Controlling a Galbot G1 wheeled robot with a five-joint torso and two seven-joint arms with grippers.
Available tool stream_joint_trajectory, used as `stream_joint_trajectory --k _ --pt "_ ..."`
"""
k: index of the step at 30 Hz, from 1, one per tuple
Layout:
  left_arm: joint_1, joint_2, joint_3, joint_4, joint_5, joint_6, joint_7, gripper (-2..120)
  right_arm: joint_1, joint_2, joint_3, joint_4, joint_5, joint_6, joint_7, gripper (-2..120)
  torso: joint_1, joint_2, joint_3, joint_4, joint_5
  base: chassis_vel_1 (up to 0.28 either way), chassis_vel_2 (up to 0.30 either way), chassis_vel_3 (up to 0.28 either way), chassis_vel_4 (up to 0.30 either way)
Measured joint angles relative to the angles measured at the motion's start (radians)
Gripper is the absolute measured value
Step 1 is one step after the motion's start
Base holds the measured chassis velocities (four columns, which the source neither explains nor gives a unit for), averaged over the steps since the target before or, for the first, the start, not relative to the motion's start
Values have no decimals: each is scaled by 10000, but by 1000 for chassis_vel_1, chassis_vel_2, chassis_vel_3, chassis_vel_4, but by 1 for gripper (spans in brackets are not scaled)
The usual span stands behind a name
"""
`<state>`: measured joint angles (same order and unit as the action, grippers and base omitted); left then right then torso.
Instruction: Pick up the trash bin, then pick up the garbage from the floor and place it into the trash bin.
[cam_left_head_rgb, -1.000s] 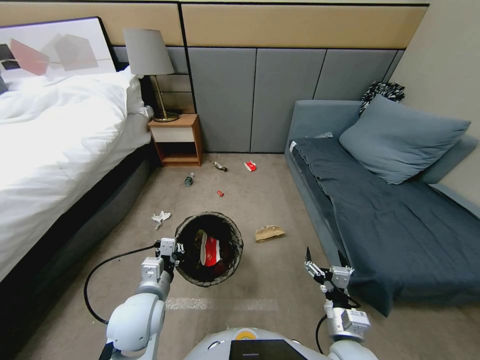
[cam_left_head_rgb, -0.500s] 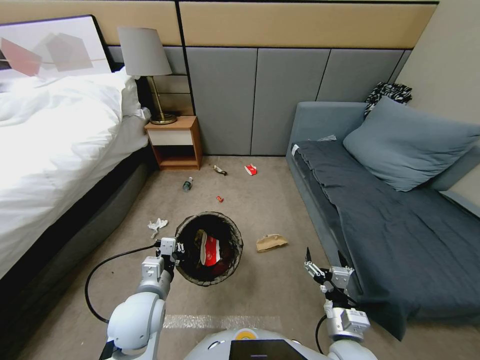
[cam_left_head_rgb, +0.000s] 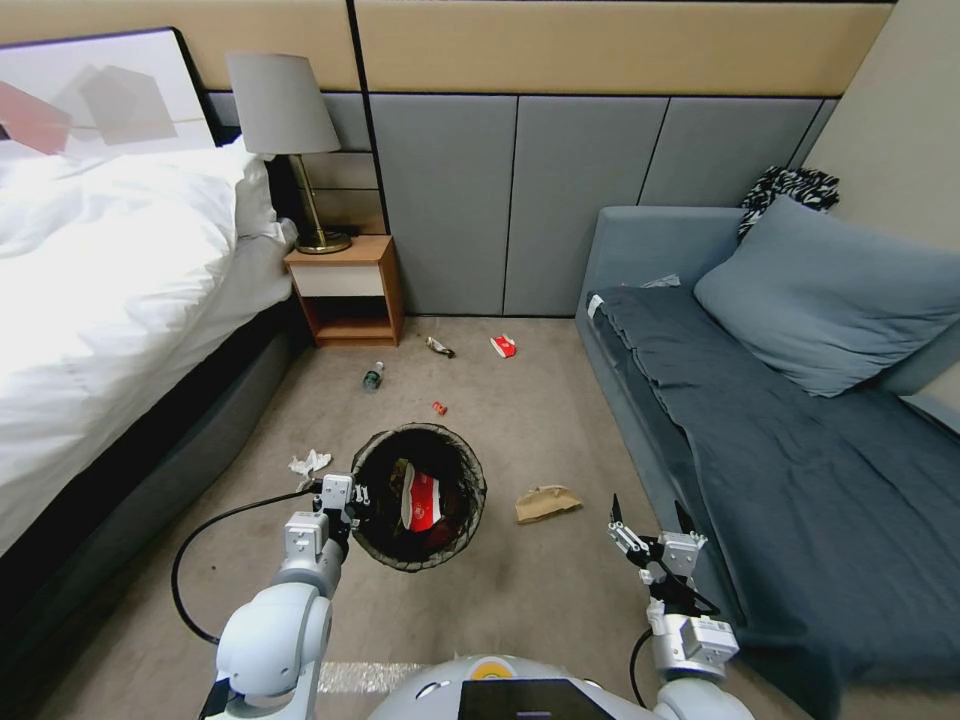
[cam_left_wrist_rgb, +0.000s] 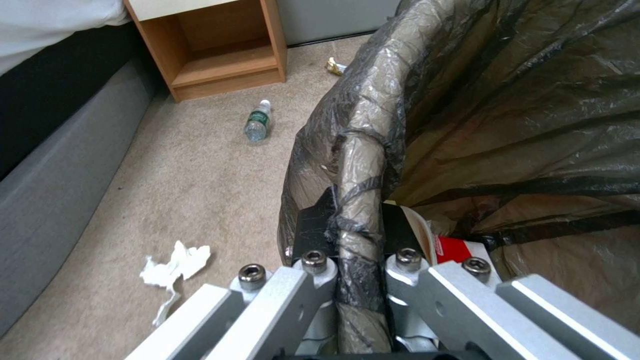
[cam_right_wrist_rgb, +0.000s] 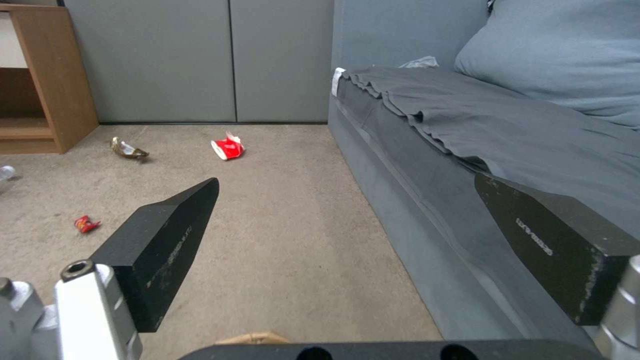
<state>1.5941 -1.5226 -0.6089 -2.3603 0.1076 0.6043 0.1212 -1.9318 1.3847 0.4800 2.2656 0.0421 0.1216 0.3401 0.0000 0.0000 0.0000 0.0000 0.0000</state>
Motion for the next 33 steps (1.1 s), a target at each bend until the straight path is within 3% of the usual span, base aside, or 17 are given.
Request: stream_joint_trajectory --k 27,33 --pt "-8 -19 47 20 9 4 9 1 138 -80 -115 -116 54 -196 69 100 0 0 0 0 0 -72 70 68 -72" --pt "69 -64 53 -95 12 5 23 1 1157 -307 -407 -381 1435 -1938 99 100 -1 0 0 1 -1 0 0 0 0"
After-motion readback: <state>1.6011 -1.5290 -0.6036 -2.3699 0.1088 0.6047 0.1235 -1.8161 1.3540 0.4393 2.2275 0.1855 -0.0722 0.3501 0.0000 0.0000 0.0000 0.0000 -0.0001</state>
